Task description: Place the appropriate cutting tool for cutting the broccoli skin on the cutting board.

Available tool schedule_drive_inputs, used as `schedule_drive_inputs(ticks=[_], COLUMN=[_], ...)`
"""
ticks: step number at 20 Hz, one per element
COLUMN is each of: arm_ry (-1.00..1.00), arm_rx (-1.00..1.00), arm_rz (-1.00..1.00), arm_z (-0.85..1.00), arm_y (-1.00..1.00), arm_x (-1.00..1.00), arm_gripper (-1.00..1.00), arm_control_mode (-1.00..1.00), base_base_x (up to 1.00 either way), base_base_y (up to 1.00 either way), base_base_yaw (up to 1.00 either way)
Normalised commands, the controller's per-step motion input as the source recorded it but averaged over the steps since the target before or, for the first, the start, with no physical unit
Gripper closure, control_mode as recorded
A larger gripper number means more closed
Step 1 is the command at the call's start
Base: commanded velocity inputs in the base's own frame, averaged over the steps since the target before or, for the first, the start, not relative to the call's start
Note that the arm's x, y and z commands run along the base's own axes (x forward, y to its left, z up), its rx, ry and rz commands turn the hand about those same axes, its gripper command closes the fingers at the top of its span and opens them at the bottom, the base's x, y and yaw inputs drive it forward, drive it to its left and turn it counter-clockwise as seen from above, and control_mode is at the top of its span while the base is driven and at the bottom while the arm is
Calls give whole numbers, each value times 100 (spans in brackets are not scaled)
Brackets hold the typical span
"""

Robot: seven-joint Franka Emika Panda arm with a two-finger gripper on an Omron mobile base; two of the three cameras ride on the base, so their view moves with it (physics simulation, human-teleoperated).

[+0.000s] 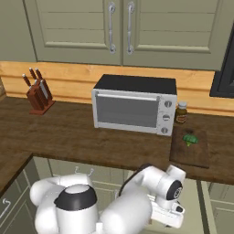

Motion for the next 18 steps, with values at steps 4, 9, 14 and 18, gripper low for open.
schedule_drive_inputs(ticks=[4,9,14,18], arm_ry=[9,1,0,-1], arm_rx=[0,-4,-6,-5], arm_rz=[0,1,2,2], arm_z=[1,5,0,0], arm_y=[3,3,0,0], arm_x=[-87,2,92,54], arm_gripper=[-100,-100,-100,-100], arm_control_mode=[-100,-100,-100,-100], base_base_x=[0,0,0,0], base_base_y=[0,0,0,0], base_base_yaw=[0,0,0,0])
